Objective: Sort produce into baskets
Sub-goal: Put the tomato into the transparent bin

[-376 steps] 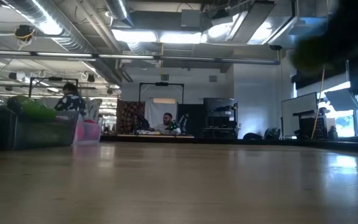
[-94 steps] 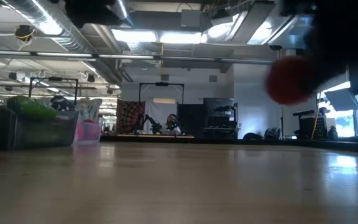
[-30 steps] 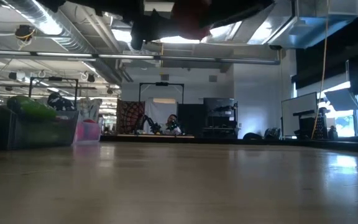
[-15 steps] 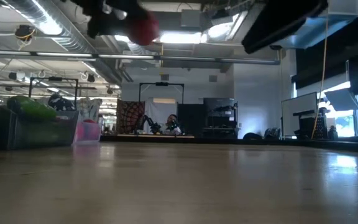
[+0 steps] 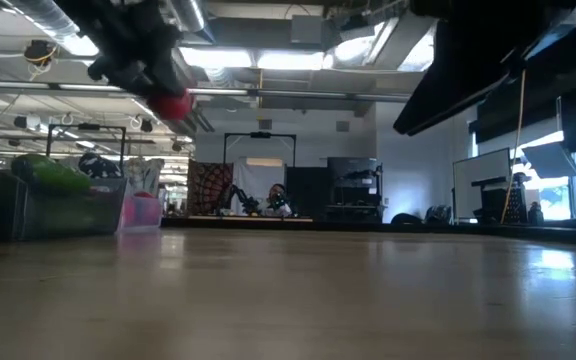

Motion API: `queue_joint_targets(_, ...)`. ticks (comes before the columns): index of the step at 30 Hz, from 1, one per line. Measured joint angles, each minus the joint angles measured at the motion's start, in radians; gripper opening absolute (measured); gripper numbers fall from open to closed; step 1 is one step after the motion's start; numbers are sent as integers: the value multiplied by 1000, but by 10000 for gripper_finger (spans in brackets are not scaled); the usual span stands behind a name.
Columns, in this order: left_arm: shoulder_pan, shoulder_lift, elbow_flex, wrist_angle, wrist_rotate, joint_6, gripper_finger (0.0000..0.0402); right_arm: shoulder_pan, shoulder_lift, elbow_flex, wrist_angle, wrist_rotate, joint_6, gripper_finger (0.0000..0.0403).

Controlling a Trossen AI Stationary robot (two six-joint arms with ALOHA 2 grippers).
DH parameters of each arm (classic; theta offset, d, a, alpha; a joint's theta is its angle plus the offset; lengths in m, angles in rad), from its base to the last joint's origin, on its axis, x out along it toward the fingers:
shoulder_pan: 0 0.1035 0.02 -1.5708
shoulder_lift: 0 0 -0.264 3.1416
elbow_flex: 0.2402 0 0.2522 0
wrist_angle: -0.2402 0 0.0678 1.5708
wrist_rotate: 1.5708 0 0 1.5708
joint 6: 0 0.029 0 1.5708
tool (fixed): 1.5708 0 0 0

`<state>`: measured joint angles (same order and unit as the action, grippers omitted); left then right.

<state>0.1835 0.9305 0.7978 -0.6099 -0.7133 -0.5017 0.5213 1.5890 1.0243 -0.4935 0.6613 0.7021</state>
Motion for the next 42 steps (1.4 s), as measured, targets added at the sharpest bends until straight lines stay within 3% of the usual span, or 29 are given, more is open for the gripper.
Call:
queue_joint_targets(11,345,109,-3,-20,1,100,281,0,0,-39,74,0,0,269)
queue_joint_targets(20,511,264,-3,-38,4,154,281,0,0,-39,75,0,-3,269)
queue_joint_targets(32,639,371,-3,-57,3,187,281,0,0,-39,76,11,-3,269)
queue_joint_targets(38,639,388,-3,-53,-11,183,282,0,0,-39,76,11,-3,269)
queue_joint_targets(42,640,397,-3,-55,-29,183,305,0,0,-39,75,11,-3,269)
